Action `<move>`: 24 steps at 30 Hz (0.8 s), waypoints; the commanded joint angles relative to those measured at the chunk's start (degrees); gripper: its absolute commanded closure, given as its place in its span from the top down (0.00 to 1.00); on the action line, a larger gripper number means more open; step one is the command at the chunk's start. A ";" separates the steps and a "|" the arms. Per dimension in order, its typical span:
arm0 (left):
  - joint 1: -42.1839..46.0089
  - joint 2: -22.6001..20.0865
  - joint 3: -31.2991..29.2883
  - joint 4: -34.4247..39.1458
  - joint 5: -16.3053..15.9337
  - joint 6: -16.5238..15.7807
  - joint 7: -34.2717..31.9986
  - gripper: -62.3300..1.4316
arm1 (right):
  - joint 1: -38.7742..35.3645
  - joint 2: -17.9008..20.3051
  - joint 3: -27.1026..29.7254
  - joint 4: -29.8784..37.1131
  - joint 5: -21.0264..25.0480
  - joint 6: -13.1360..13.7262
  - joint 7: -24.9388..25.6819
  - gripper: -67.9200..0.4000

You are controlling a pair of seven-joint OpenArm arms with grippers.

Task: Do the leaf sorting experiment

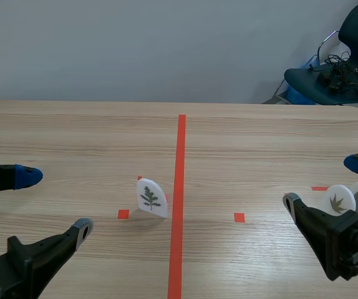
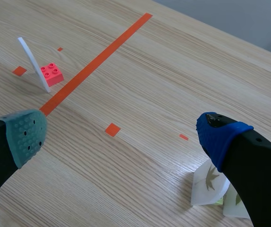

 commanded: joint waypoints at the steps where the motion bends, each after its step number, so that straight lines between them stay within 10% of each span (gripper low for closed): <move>1: -3.45 0.46 2.69 -4.79 0.74 0.04 -1.81 1.00 | 0.20 0.44 0.37 1.03 0.22 0.02 1.05 1.00; 19: -42.18 18.53 27.47 -49.59 18.84 1.01 -20.17 1.00 | 0.20 0.42 0.37 1.03 0.24 0.02 1.05 1.00; 24: -43.25 19.58 28.70 -51.69 18.82 1.77 -20.17 0.75 | 0.20 0.42 0.37 1.03 0.24 0.02 1.05 1.00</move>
